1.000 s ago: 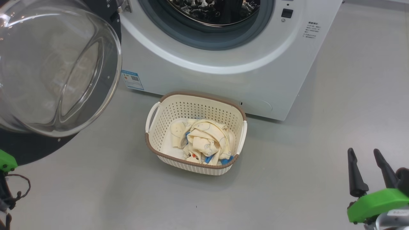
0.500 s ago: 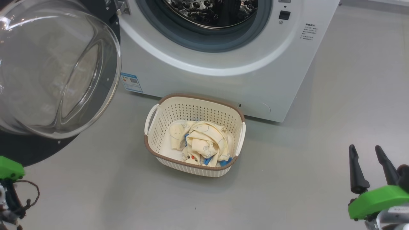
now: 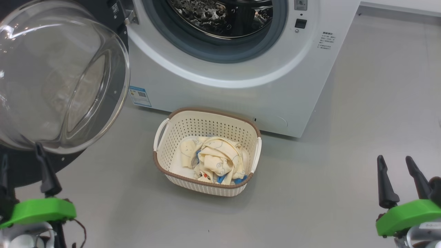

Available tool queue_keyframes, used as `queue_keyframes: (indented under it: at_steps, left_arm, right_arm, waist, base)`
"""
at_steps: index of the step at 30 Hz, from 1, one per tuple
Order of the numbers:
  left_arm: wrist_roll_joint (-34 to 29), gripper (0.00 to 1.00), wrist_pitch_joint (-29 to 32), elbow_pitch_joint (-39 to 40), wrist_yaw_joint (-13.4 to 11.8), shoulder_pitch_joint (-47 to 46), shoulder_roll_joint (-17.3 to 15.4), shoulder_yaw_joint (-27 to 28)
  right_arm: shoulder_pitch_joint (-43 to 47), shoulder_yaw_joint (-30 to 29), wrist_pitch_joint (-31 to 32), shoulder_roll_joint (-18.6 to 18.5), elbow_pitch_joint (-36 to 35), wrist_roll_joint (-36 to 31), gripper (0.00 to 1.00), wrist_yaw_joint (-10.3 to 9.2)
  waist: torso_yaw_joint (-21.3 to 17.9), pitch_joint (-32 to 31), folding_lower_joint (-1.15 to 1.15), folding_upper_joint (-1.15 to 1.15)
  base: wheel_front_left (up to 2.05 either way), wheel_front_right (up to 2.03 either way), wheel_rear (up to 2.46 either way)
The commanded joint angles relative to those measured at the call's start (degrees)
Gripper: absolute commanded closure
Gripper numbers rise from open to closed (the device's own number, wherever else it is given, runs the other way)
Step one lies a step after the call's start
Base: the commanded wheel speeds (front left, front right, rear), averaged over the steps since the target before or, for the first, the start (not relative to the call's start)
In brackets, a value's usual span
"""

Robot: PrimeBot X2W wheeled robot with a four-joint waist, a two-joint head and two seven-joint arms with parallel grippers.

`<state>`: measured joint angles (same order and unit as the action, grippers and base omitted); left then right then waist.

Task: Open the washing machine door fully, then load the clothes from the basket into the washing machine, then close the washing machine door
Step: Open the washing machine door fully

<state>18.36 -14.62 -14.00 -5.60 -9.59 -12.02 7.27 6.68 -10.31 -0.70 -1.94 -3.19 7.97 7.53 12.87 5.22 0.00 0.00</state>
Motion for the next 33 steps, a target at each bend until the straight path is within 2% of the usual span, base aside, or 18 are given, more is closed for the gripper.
queue_keyframes:
  at_steps: [1, 9, 17, 24, 33]
  left_arm:
    - [-0.87, 0.00, -0.35, 3.05, 0.00, -0.59, -1.10, 1.07]
    - [-2.68, 0.00, 2.12, 9.63, 1.70, 3.28, 1.73, -5.76]
    - [-3.29, 0.00, 3.25, 9.25, 3.36, 3.67, 3.01, -10.18]
    - [-4.46, 0.00, 3.53, 6.49, 3.15, 2.74, 3.54, -12.51]
    - [-4.98, 0.00, 3.35, 5.16, 2.12, 2.10, 3.62, -13.17]
  right_arm:
    - [-1.55, 1.12, 0.15, -0.94, -2.27, -0.62, 0.00, -0.04]
    - [-1.19, 1.44, 0.17, -0.94, -2.30, -0.81, 0.00, -0.04]
    - [-2.00, 2.77, 0.34, -0.94, -2.70, -0.90, 0.00, -0.04]
    - [-1.89, 3.27, 0.26, -0.94, -2.59, -0.63, 0.00, -0.04]
    - [-1.81, 3.20, 0.12, -0.94, -2.59, -0.69, 0.00, -0.04]
  waist:
    - [-0.17, -0.26, 0.00, 0.00]
    - [-1.58, -0.89, 0.00, 0.00]
    - [-5.51, -0.74, 0.00, 0.00]
    - [-9.62, -0.61, 0.00, 0.00]
    - [-12.20, -0.57, 0.00, 0.00]
  base:
    - [0.00, 0.00, 0.00]
    - [0.00, 0.00, 0.00]
    - [0.00, 0.00, 0.00]
    - [0.00, 0.00, 0.00]
    - [0.00, 0.00, 0.00]
